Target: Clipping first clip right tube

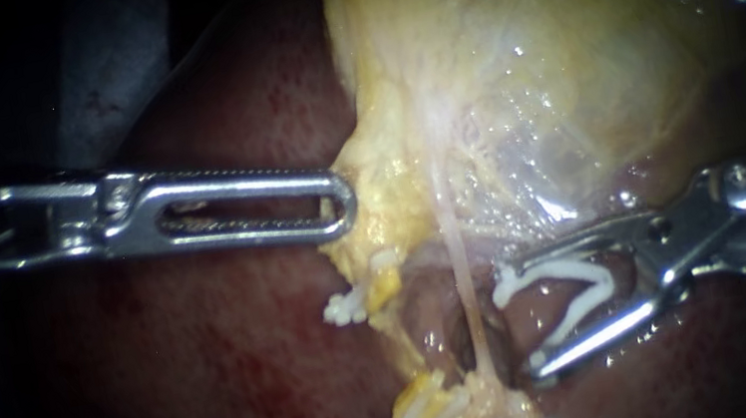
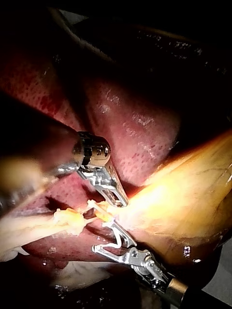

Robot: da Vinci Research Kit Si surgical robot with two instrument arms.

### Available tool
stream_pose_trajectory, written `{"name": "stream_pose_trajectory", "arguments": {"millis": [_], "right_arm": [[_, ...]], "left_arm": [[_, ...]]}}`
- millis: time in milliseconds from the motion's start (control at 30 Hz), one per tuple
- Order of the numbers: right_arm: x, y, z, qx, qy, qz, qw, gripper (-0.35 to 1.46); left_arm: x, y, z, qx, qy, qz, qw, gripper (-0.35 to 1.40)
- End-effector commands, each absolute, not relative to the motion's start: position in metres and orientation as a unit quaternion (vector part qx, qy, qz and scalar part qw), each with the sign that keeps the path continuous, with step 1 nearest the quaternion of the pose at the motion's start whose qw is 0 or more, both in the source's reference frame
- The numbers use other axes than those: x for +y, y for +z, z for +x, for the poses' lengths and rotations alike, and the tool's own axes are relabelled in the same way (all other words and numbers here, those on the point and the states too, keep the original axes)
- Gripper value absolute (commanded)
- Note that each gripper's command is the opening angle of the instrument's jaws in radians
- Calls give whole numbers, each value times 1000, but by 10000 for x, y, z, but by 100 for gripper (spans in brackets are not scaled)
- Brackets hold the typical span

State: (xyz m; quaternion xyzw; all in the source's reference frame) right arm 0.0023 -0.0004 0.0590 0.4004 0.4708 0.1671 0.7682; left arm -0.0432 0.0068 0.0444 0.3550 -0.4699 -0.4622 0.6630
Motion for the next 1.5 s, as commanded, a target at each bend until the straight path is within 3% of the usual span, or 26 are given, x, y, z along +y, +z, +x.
{"name": "stream_pose_trajectory", "arguments": {"millis": [33,667,1500], "right_arm": [[-5,593,23,470,168,401,768,56],[-9,643,27,457,166,389,782,57],[-13,639,57,447,174,408,777,46]], "left_arm": [[68,444,-432,-470,-462,355,663,-35],[67,441,-433,-470,-463,355,663,-35],[67,440,-433,-470,-463,355,663,-35]]}}
